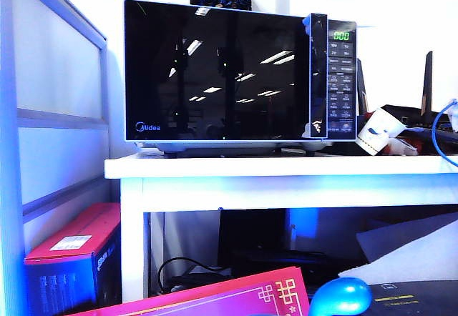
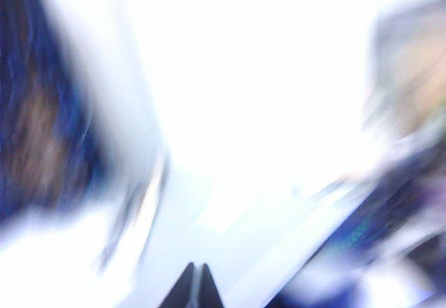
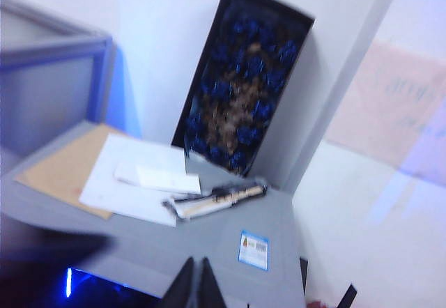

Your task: Open the microwave door, place the orange inside the microwave, then close the microwave door.

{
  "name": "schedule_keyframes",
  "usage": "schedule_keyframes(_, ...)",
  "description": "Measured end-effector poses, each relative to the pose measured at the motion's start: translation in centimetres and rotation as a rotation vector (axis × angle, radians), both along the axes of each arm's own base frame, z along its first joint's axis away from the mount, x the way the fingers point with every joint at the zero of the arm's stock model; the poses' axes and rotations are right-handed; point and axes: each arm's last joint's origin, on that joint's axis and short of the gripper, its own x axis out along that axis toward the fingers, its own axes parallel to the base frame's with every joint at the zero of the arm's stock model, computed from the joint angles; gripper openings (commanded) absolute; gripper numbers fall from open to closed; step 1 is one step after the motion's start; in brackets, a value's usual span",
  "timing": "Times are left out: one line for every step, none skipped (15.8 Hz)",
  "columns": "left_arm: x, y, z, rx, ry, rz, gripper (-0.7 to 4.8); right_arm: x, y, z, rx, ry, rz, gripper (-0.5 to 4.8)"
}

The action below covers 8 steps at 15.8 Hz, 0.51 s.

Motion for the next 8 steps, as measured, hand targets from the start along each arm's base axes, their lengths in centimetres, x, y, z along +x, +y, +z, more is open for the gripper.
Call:
schedule_keyframes(-3.8,2.2,3.3,0.000,-0.007,-0.059,-0.05,-0.8,-0.3,0.4,0.007,-0.015,0.000,-0.05)
schedule_keyframes(-6.6,4.3,5.4,-0.007,-0.001,-0.070,-0.05,-1.6,-0.7,0.8,0.013,-0.031,0.000,-0.05)
schedule_keyframes(-9.9,6.9,7.5,-0.016,0.009,-0.073,-0.05,-2.8,-1.2,1.3,0.023,-0.053,0.000,-0.05)
schedule_keyframes(-15.4,11.2,10.1,-0.036,-0.009,-0.083,-0.05,-5.1,-2.2,1.9,0.048,-0.057,0.003,-0.05)
schedule_keyframes(-19.2,14.2,11.6,-0.071,-0.055,-0.090,-0.05,-7.1,-3.1,2.2,0.065,-0.044,0.011,-0.05)
schedule_keyframes(-22.5,17.1,12.4,-0.094,-0.081,-0.089,-0.05,-9.3,-4.0,2.4,0.089,-0.041,0.015,-0.05)
schedule_keyframes(-25.7,19.8,12.7,-0.115,-0.093,-0.090,-0.05,-11.8,-5.1,2.8,0.120,-0.059,0.019,-0.05)
schedule_keyframes(-28.1,21.8,12.7,-0.122,-0.102,-0.091,-0.05,-13.9,-6.0,3.2,0.139,-0.088,0.021,-0.05)
